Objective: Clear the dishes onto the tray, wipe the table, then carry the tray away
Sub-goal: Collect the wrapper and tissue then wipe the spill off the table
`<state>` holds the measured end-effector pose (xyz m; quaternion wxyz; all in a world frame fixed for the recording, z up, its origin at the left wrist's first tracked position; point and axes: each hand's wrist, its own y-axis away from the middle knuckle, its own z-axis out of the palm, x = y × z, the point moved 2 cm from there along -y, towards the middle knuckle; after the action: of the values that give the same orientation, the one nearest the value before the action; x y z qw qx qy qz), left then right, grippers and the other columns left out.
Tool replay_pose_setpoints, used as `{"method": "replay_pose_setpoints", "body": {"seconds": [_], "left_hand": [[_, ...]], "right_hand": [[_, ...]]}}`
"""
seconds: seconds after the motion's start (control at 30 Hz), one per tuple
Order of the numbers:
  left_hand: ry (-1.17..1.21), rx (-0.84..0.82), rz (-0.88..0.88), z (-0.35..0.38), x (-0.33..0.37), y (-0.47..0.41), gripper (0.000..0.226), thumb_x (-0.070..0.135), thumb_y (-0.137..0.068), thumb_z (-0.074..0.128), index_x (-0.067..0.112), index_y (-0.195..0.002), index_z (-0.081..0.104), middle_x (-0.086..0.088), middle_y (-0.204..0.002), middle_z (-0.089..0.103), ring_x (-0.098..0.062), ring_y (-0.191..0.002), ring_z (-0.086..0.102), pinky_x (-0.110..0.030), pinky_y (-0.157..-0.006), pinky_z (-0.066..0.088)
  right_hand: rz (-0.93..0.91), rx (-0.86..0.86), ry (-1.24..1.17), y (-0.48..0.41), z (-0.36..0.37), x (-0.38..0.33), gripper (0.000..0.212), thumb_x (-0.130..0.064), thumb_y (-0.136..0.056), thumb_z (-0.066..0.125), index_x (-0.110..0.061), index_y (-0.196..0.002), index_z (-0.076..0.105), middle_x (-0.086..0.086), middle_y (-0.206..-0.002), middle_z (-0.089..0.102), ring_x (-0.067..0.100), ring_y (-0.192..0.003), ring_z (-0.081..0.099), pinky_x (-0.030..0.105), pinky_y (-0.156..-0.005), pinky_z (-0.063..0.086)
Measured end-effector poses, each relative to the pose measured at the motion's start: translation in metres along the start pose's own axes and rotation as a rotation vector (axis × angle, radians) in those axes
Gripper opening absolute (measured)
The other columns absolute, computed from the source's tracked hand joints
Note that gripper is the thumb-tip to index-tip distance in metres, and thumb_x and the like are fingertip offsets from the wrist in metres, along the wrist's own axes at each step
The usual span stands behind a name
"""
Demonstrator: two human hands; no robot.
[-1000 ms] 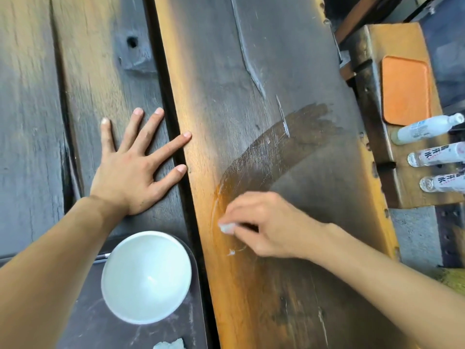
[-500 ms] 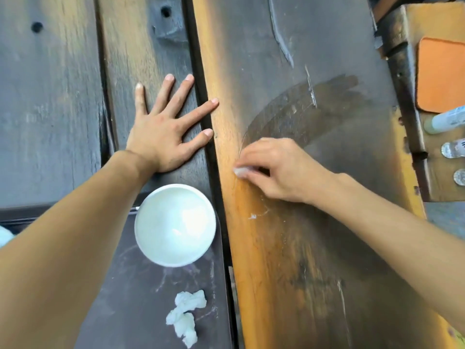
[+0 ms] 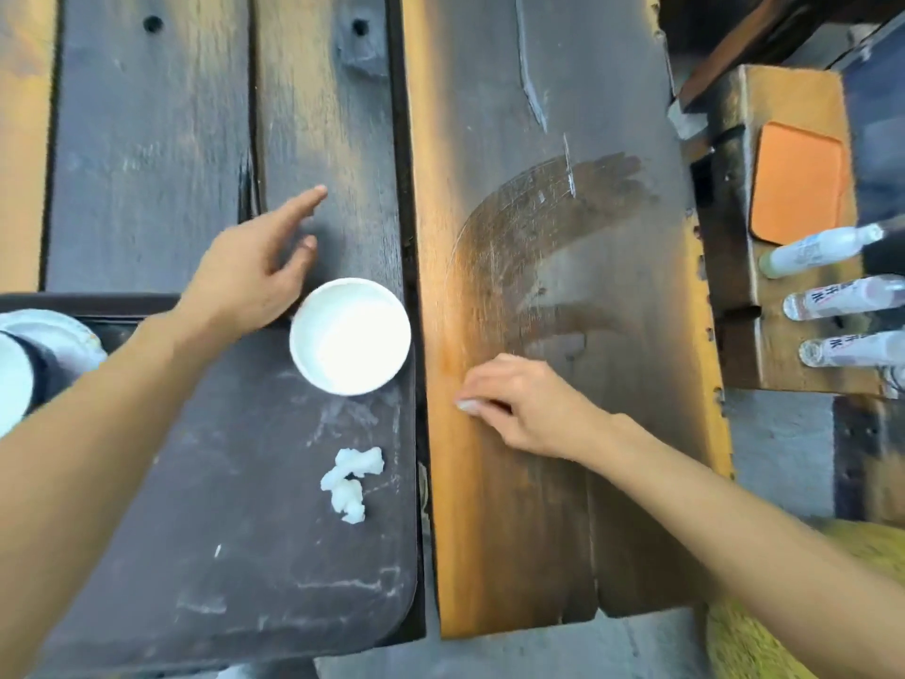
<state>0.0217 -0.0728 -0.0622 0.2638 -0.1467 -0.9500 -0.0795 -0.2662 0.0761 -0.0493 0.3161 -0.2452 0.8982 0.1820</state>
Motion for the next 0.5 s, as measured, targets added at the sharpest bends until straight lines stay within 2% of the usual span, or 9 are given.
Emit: {"method": "replay_pose_setpoints", "body": {"seconds": [0.03, 0.07, 0.13, 0.2, 0.23, 0.27, 0.33, 0.43, 0.5], "left_hand": [[0.024, 0.046, -0.028, -0.005, -0.002, 0.021, 0.054, 0.023, -0.102, 0.052, 0.035, -0.153, 0.041, -0.002, -0.129, 0.069, -0.028, -0.074, 0.061, -0.037, -0.086, 0.050], [0.061, 0.089, -0.052, -0.009, -0.003, 0.043, 0.053, 0.022, -0.101, 0.052, 0.038, -0.151, 0.042, 0.004, -0.133, 0.067, -0.024, -0.082, 0.065, -0.036, -0.088, 0.051], [0.150, 0.144, -0.106, -0.011, -0.005, 0.082, 0.051, 0.021, -0.101, 0.051, 0.045, -0.146, 0.044, 0.009, -0.134, 0.065, -0.013, -0.103, 0.067, -0.036, -0.092, 0.053], [0.147, 0.140, -0.143, -0.006, -0.009, 0.121, 0.048, 0.026, -0.100, 0.048, 0.035, -0.147, 0.049, 0.006, -0.137, 0.064, -0.017, -0.119, 0.063, -0.040, -0.100, 0.051], [0.111, 0.111, -0.149, -0.002, -0.009, 0.138, 0.048, 0.029, -0.099, 0.046, 0.027, -0.148, 0.050, 0.002, -0.137, 0.064, -0.022, -0.122, 0.062, -0.042, -0.101, 0.049], [0.065, 0.063, -0.155, 0.004, -0.009, 0.154, 0.051, 0.032, -0.099, 0.045, 0.020, -0.148, 0.051, -0.003, -0.139, 0.063, -0.028, -0.127, 0.059, -0.044, -0.104, 0.047], [-0.047, -0.046, -0.218, 0.013, -0.009, 0.185, 0.058, 0.039, -0.098, 0.045, 0.015, -0.151, 0.049, -0.012, -0.153, 0.050, -0.037, -0.143, 0.044, -0.052, -0.114, 0.038], [-0.163, -0.189, -0.316, 0.025, -0.008, 0.226, 0.066, 0.055, -0.096, 0.035, 0.030, -0.158, 0.038, -0.007, -0.169, 0.022, -0.036, -0.155, 0.017, -0.056, -0.122, 0.018], [-0.192, -0.258, -0.326, 0.025, -0.007, 0.247, 0.070, 0.062, -0.094, 0.022, 0.037, -0.159, 0.030, -0.003, -0.171, 0.010, -0.033, -0.157, 0.008, -0.056, -0.123, 0.013]], "right_hand": [[-0.027, -0.105, -0.032, 0.008, 0.003, -0.009, 0.016, -0.016, -0.096, 0.067, -0.006, -0.102, 0.077, 0.003, -0.099, 0.076, 0.021, -0.092, 0.068, 0.036, -0.091, 0.052], [0.000, -0.107, -0.076, 0.009, 0.000, -0.012, 0.017, -0.019, -0.095, 0.067, -0.008, -0.104, 0.077, 0.001, -0.101, 0.076, 0.018, -0.094, 0.068, 0.034, -0.093, 0.051], [0.185, 0.165, -0.139, -0.002, -0.016, 0.003, 0.016, -0.020, -0.093, 0.070, -0.012, -0.104, 0.078, 0.001, -0.102, 0.076, 0.018, -0.092, 0.070, 0.033, -0.090, 0.053], [0.434, 0.501, -0.080, -0.019, -0.039, 0.023, 0.013, -0.018, -0.093, 0.068, -0.014, -0.098, 0.079, 0.003, -0.098, 0.076, 0.021, -0.086, 0.069, 0.037, -0.087, 0.052], [0.527, 0.580, -0.046, -0.026, -0.046, 0.029, 0.014, -0.016, -0.093, 0.065, -0.014, -0.096, 0.079, 0.005, -0.097, 0.075, 0.024, -0.085, 0.068, 0.037, -0.088, 0.051], [0.568, 0.582, -0.029, -0.031, -0.046, 0.032, 0.015, -0.015, -0.093, 0.063, -0.013, -0.097, 0.078, 0.006, -0.096, 0.075, 0.025, -0.086, 0.068, 0.037, -0.089, 0.050], [0.497, 0.395, 0.000, -0.032, -0.030, 0.017, 0.017, -0.016, -0.095, 0.063, -0.012, -0.103, 0.077, 0.007, -0.102, 0.075, 0.023, -0.093, 0.068, 0.035, -0.092, 0.050], [0.294, 0.081, 0.018, -0.005, 0.014, -0.022, 0.017, -0.016, -0.095, 0.065, -0.012, -0.107, 0.075, 0.003, -0.103, 0.074, 0.019, -0.096, 0.066, 0.034, -0.093, 0.052], [0.283, -0.064, -0.036, 0.017, 0.034, -0.042, 0.014, -0.018, -0.094, 0.066, -0.015, -0.103, 0.076, -0.001, -0.097, 0.072, 0.014, -0.090, 0.064, 0.035, -0.089, 0.053]]}}
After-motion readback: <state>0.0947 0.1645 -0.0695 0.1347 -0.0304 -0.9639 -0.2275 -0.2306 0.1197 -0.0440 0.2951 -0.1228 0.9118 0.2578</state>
